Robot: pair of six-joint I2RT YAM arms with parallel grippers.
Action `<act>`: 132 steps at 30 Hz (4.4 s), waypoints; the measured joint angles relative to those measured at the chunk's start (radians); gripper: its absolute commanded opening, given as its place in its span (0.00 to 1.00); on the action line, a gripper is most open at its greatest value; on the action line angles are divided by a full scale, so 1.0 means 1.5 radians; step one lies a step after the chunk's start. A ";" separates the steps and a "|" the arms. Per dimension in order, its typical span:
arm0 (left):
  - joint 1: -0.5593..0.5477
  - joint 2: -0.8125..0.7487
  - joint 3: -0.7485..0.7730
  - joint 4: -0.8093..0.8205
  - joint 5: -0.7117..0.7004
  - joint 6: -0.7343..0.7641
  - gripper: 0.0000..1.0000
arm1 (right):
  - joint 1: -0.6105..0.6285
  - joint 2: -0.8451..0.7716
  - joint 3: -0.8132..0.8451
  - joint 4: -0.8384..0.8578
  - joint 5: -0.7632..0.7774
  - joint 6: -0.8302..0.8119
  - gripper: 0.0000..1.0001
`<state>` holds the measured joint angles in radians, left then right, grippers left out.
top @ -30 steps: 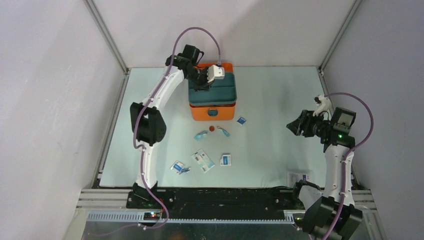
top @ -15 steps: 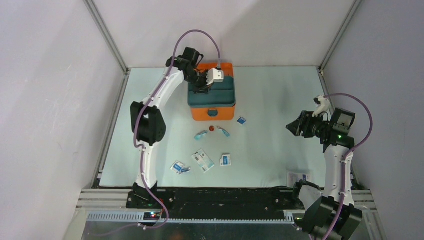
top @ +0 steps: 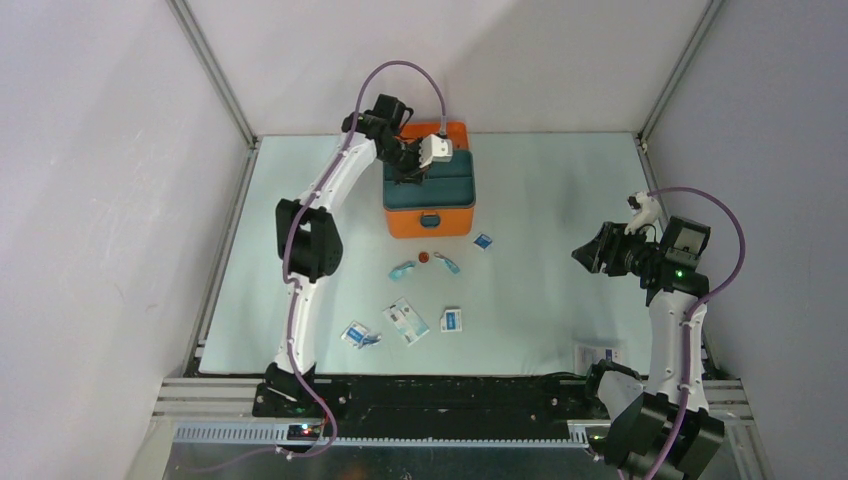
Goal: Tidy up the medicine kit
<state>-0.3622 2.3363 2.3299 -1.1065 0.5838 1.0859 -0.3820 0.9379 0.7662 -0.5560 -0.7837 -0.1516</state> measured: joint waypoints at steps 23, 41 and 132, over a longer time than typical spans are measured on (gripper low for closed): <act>0.008 -0.038 -0.076 0.035 0.033 0.003 0.00 | 0.000 -0.001 -0.007 0.005 -0.001 0.001 0.62; 0.008 -0.038 -0.025 -0.013 0.029 -0.077 0.00 | 0.005 0.001 -0.010 0.005 -0.003 0.000 0.62; 0.076 -0.803 -0.848 0.434 -0.248 -0.703 0.72 | 0.702 0.473 0.351 -0.039 0.298 -0.139 0.58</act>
<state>-0.2478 1.1313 1.0576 -0.4557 0.2111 0.0307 0.6716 1.6466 1.2930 -0.6140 -0.3374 -0.3595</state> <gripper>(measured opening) 0.692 0.569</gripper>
